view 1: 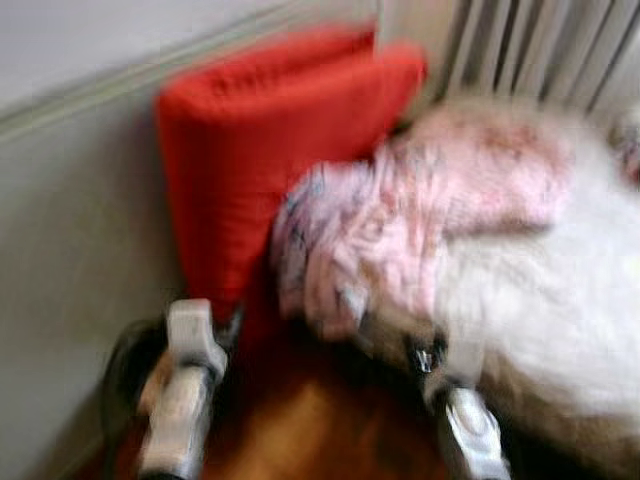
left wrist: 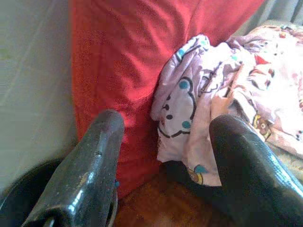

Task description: Clean up the room

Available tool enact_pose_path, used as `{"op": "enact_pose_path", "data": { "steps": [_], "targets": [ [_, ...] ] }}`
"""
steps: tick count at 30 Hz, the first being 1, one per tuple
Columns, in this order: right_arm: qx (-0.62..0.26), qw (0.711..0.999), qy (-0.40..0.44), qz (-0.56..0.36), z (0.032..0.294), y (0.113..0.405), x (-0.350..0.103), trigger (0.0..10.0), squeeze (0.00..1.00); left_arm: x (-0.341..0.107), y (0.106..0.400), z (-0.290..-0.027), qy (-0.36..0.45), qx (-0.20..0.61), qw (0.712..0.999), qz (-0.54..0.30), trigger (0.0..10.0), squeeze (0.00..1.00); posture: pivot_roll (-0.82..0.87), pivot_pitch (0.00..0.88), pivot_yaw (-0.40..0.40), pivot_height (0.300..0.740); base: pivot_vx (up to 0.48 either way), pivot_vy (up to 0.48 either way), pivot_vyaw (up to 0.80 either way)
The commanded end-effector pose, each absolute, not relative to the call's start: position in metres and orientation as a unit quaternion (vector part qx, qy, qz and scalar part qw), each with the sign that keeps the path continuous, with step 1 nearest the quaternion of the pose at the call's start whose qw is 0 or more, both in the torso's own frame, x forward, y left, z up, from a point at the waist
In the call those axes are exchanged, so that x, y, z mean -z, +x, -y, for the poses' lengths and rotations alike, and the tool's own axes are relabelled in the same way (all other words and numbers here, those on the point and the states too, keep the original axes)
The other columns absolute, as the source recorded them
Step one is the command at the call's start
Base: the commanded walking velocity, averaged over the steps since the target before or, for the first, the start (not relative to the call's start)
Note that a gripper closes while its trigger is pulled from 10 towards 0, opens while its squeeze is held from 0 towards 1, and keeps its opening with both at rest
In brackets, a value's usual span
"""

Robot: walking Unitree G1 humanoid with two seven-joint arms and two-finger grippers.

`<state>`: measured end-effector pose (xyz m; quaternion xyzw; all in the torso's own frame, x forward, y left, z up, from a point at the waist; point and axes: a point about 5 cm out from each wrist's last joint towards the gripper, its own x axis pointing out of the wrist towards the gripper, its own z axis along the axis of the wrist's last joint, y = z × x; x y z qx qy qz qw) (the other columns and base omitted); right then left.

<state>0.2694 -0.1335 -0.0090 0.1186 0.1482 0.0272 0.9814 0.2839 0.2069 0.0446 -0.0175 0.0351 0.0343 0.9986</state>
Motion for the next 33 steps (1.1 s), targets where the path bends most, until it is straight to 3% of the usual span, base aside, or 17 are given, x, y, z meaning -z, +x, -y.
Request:
{"op": "enact_pose_path", "data": {
  "steps": [1, 33],
  "targets": [
    [-0.019, 0.984, 0.114, -0.138, 0.1416, 0.2745, 0.0043, 10.0, 0.00, -0.0431, 0.2847, -0.1978, -0.025, -0.022, 0.999, -0.039, 10.0, 0.00, -0.03, 0.056, -0.017, 0.740, 0.398, 0.000, 0.00],
    [-0.020, 0.984, 0.114, -0.138, 0.1442, 0.2777, 0.0024, 10.0, 0.00, -0.0437, 0.2861, -0.1957, -0.032, -0.020, 0.999, -0.038, 10.0, 0.00, -0.03, 0.044, -0.022, 0.740, 0.398, 0.000, 0.00]
  ]
}}
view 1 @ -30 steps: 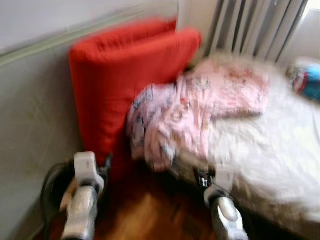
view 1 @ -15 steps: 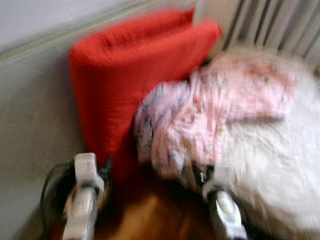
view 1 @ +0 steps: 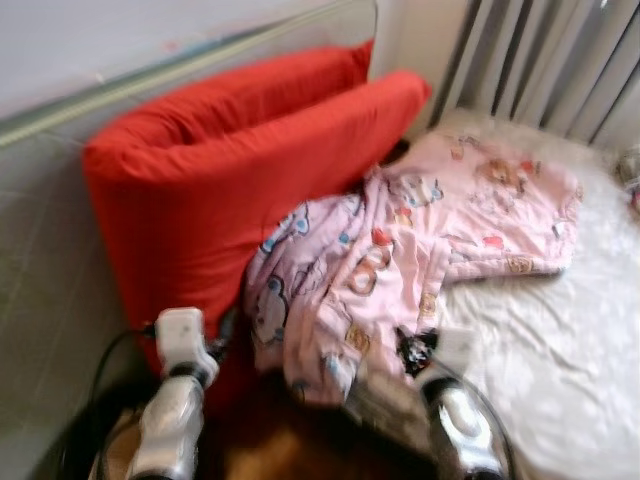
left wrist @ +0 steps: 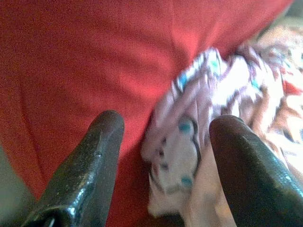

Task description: Clean up the room

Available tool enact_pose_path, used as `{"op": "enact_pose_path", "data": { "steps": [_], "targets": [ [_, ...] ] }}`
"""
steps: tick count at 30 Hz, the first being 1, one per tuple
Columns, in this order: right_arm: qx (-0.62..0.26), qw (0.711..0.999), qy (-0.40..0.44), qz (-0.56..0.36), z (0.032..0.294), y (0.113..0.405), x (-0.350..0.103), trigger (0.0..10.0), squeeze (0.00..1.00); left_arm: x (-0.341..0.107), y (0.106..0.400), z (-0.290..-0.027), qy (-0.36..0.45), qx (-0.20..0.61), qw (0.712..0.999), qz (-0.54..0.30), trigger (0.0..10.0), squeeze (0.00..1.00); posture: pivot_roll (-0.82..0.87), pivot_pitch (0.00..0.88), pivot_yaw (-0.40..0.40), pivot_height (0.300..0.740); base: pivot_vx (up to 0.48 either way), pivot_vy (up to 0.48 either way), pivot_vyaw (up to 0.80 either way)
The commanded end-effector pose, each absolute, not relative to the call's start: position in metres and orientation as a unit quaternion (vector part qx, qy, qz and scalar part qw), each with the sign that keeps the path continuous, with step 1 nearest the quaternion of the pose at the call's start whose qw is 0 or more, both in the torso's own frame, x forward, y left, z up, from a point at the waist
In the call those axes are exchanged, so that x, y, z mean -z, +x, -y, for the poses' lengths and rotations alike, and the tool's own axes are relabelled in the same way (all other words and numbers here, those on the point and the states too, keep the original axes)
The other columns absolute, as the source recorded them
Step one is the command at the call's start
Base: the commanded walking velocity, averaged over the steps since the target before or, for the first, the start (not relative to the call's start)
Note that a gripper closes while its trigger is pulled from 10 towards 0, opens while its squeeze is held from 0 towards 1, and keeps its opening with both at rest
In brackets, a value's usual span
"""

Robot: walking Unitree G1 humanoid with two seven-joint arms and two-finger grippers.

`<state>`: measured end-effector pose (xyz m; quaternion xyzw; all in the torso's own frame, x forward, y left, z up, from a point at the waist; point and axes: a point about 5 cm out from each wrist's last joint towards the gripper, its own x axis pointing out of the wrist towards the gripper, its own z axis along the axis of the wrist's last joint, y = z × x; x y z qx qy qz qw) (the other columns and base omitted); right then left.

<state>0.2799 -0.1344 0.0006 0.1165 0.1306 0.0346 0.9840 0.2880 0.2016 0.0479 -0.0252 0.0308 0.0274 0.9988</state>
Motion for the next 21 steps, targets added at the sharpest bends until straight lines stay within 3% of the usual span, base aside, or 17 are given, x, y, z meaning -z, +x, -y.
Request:
{"op": "enact_pose_path", "data": {
  "steps": [1, 8, 21],
  "targets": [
    [-0.020, 0.984, 0.113, -0.138, 0.144, 0.278, 0.002, 10.0, 0.00, -0.044, 0.286, -0.196, -0.032, -0.020, 0.999, -0.038, 10.0, 0.00, -0.03, 0.044, -0.022, 0.740, 0.390, 0.000, 0.00],
    [-0.019, 0.984, 0.112, -0.136, 0.144, 0.278, 0.002, 10.0, 0.00, -0.044, 0.287, -0.196, -0.033, -0.022, 0.999, -0.038, 10.0, 0.00, -0.03, 0.046, -0.022, 0.740, 0.366, 0.000, 0.00],
    [-0.028, 0.994, 0.061, -0.089, 0.149, 0.282, -0.011, 10.0, 0.00, -0.056, 0.286, -0.197, -0.032, -0.020, 0.999, -0.006, 10.0, 0.00, -0.05, 0.057, -0.029, 0.740, 0.000, 0.000, 0.00]
  ]
}}
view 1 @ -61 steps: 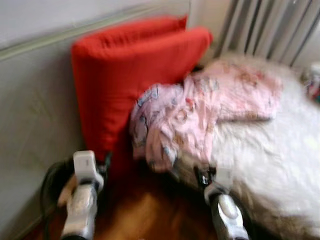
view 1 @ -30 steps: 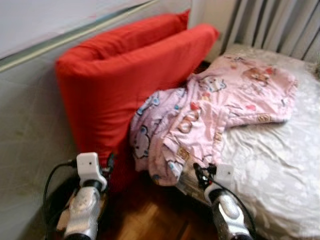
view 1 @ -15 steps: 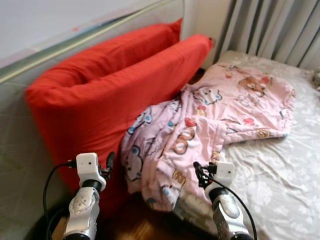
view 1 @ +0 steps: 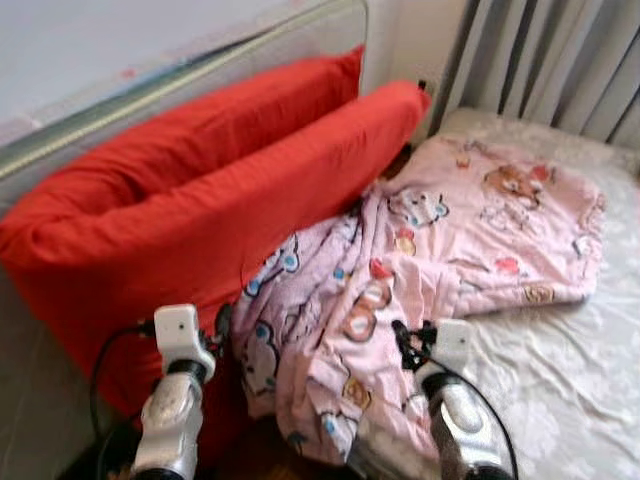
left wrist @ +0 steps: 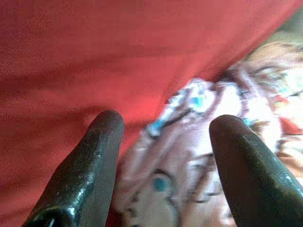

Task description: Clean up the room

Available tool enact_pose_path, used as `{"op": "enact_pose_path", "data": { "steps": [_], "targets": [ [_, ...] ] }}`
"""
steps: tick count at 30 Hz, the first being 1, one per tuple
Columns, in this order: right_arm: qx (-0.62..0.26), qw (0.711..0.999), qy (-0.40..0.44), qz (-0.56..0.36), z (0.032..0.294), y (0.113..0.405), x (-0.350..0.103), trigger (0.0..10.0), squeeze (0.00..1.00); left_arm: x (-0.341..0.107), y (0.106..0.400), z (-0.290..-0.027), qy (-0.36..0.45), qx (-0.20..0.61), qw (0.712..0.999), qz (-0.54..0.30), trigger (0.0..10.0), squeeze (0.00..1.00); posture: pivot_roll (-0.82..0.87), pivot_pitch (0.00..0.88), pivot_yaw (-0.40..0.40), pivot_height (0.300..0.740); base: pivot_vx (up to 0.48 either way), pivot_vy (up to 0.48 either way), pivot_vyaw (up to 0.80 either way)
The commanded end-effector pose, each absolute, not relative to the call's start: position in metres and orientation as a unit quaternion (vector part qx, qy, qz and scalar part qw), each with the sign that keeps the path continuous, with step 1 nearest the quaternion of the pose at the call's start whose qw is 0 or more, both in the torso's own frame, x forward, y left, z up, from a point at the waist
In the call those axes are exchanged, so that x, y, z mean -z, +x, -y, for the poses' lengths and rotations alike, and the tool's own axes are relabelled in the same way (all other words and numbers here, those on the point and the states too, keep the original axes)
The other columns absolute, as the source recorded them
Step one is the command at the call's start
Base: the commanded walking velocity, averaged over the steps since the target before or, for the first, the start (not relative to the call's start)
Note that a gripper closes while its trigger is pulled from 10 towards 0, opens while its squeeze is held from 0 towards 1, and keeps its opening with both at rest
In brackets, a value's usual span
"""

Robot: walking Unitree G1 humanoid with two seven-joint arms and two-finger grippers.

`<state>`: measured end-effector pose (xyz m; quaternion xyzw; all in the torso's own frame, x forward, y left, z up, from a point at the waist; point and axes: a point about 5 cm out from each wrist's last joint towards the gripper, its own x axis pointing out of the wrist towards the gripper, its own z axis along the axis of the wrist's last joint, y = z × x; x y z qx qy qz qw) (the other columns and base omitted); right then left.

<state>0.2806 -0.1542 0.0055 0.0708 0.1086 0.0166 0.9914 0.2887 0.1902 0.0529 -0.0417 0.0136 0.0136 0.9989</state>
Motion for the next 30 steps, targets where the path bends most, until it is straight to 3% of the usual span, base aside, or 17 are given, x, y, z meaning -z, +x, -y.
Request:
{"op": "enact_pose_path", "data": {
  "steps": [1, 17, 30],
  "targets": [
    [-0.031, 0.994, 0.056, -0.083, 0.1486, 0.2828, -0.0123, 10.0, 0.00, -0.0567, 0.2858, -0.1976, -0.032, -0.021, 0.999, -0.002, 10.0, 0.00, -0.05, 0.057, -0.029, 0.740, 0.000, 0.000, 0.00],
    [-0.017, 0.995, 0.024, -0.091, 0.1527, 0.2864, -0.0140, 10.0, 0.00, -0.0570, 0.2832, -0.1946, -0.037, -0.027, 0.999, -0.001, 10.0, 0.00, -0.05, 0.062, -0.042, 0.736, 0.000, 0.000, 0.00],
    [-0.010, 0.995, 0.025, -0.093, 0.1506, 0.2848, -0.0124, 10.0, 0.00, -0.0570, 0.2825, -0.1959, -0.034, -0.025, 0.999, -0.004, 10.0, 0.00, -0.04, 0.067, -0.035, 0.651, 0.000, 0.000, 0.00]
  ]
}}
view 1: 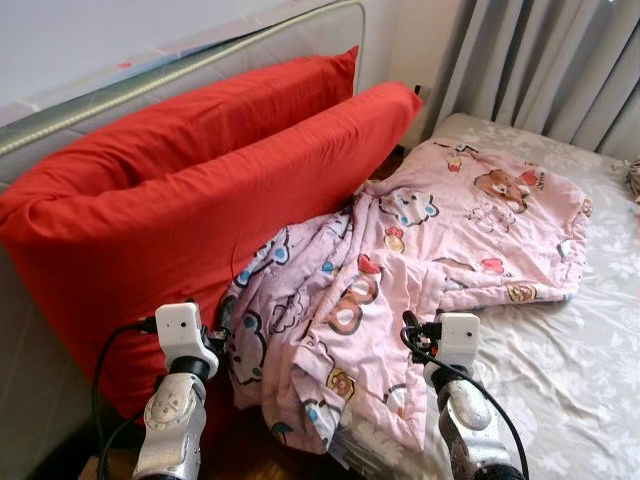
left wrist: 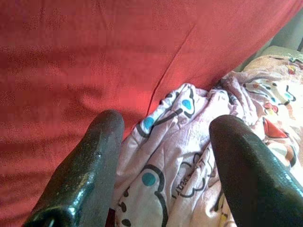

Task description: Clean up the room

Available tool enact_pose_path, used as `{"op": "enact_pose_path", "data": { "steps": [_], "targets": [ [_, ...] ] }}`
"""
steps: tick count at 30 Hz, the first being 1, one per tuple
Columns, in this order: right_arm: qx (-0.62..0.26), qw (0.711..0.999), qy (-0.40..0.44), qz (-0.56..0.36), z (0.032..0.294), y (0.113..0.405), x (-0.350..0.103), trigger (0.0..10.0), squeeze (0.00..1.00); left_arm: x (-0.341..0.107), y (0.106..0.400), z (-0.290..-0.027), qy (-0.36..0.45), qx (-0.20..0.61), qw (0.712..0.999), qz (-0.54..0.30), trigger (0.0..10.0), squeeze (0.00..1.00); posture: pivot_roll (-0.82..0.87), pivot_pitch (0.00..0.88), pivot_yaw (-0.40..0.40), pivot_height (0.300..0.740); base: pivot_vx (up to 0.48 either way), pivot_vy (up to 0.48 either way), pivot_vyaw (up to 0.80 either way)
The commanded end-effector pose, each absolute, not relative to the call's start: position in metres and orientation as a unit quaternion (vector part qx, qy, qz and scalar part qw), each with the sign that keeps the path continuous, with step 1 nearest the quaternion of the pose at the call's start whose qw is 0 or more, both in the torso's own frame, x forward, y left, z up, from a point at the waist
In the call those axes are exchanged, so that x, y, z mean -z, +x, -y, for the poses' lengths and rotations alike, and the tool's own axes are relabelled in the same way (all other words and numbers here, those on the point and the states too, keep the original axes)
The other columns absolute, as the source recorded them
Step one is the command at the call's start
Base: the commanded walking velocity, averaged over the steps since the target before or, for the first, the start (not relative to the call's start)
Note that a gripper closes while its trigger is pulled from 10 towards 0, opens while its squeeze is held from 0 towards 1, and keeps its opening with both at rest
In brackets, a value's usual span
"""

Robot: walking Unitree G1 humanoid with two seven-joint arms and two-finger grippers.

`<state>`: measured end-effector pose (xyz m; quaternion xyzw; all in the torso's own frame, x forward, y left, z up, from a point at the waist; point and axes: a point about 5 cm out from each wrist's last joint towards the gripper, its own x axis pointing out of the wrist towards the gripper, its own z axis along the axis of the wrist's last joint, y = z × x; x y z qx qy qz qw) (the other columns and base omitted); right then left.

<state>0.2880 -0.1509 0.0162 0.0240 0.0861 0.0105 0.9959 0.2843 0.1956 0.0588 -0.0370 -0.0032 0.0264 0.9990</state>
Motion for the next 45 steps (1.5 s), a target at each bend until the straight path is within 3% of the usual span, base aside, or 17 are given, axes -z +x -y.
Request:
{"op": "enact_pose_path", "data": {
  "steps": [1, 31, 36, 45],
  "targets": [
    [-0.010, 0.995, 0.026, -0.092, 0.150, 0.285, -0.013, 10.0, 0.00, -0.057, 0.283, -0.196, -0.033, -0.025, 0.999, -0.005, 10.0, 0.00, -0.04, 0.067, -0.034, 0.651, 0.000, 0.000, 0.00],
    [-0.030, 0.991, 0.021, -0.126, 0.142, 0.284, -0.006, 10.0, 0.00, -0.053, 0.281, -0.193, -0.036, -0.019, 0.999, -0.019, 10.0, 0.00, -0.04, 0.046, -0.034, 0.651, 0.000, 0.000, 0.00],
    [-0.044, 0.992, 0.028, -0.112, 0.139, 0.283, -0.008, 10.0, 0.00, -0.053, 0.281, -0.193, -0.036, -0.019, 0.999, -0.020, 10.0, 0.00, -0.04, 0.051, -0.035, 0.621, 0.000, 0.000, 0.00],
    [-0.045, 0.992, 0.031, -0.115, 0.139, 0.283, -0.007, 10.0, 0.00, -0.055, 0.283, -0.193, -0.032, -0.020, 0.999, -0.015, 10.0, 0.00, -0.05, 0.060, -0.036, 0.621, 0.000, 0.000, 0.00]
  ]
}}
